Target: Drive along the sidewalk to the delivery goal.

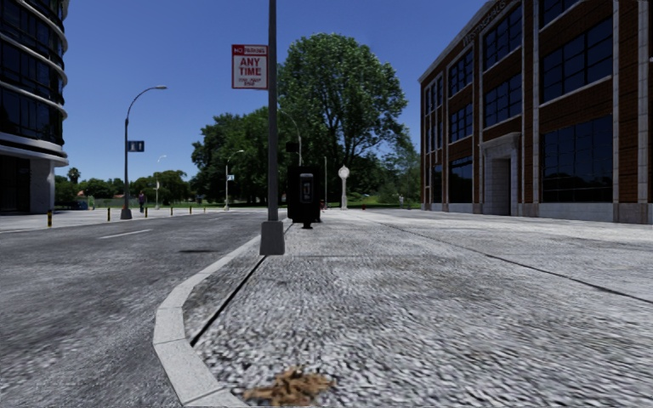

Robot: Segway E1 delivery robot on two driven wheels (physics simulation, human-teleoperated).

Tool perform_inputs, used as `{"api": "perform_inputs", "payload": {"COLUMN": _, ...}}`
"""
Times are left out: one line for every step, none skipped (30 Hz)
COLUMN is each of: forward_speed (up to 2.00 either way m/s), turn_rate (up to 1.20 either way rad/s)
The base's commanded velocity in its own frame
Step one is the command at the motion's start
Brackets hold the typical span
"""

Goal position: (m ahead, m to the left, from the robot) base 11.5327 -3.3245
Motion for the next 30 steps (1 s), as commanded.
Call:
{"api": "perform_inputs", "payload": {"forward_speed": 1.36, "turn_rate": -0.22}}
{"api": "perform_inputs", "payload": {"forward_speed": 1.36, "turn_rate": -0.24}}
{"api": "perform_inputs", "payload": {"forward_speed": 1.35, "turn_rate": -0.24}}
{"api": "perform_inputs", "payload": {"forward_speed": 1.35, "turn_rate": -0.24}}
{"api": "perform_inputs", "payload": {"forward_speed": 1.35, "turn_rate": -0.24}}
{"api": "perform_inputs", "payload": {"forward_speed": 1.35, "turn_rate": -0.24}}
{"api": "perform_inputs", "payload": {"forward_speed": 1.35, "turn_rate": -0.25}}
{"api": "perform_inputs", "payload": {"forward_speed": 1.35, "turn_rate": -0.25}}
{"api": "perform_inputs", "payload": {"forward_speed": 1.35, "turn_rate": -0.25}}
{"api": "perform_inputs", "payload": {"forward_speed": 1.33, "turn_rate": -0.26}}
{"api": "perform_inputs", "payload": {"forward_speed": 1.28, "turn_rate": -0.27}}
{"api": "perform_inputs", "payload": {"forward_speed": 1.26, "turn_rate": -0.29}}
{"api": "perform_inputs", "payload": {"forward_speed": 1.26, "turn_rate": -0.30}}
{"api": "perform_inputs", "payload": {"forward_speed": 1.25, "turn_rate": -0.30}}
{"api": "perform_inputs", "payload": {"forward_speed": 1.25, "turn_rate": -0.30}}
{"api": "perform_inputs", "payload": {"forward_speed": 1.25, "turn_rate": -0.30}}
{"api": "perform_inputs", "payload": {"forward_speed": 1.25, "turn_rate": -0.30}}
{"api": "perform_inputs", "payload": {"forward_speed": 1.25, "turn_rate": -0.30}}
{"api": "perform_inputs", "payload": {"forward_speed": 1.25, "turn_rate": -0.30}}
{"api": "perform_inputs", "payload": {"forward_speed": 1.25, "turn_rate": -0.30}}
{"api": "perform_inputs", "payload": {"forward_speed": 1.25, "turn_rate": -0.30}}
{"api": "perform_inputs", "payload": {"forward_speed": 1.25, "turn_rate": -0.30}}
{"api": "perform_inputs", "payload": {"forward_speed": 1.25, "turn_rate": -0.30}}
{"api": "perform_inputs", "payload": {"forward_speed": 1.25, "turn_rate": -0.30}}
{"api": "perform_inputs", "payload": {"forward_speed": 1.25, "turn_rate": -0.30}}
{"api": "perform_inputs", "payload": {"forward_speed": 1.25, "turn_rate": -0.30}}
{"api": "perform_inputs", "payload": {"forward_speed": 1.25, "turn_rate": -0.30}}
{"api": "perform_inputs", "payload": {"forward_speed": 1.25, "turn_rate": -0.30}}
{"api": "perform_inputs", "payload": {"forward_speed": 1.25, "turn_rate": -0.30}}
{"api": "perform_inputs", "payload": {"forward_speed": 1.25, "turn_rate": -0.30}}
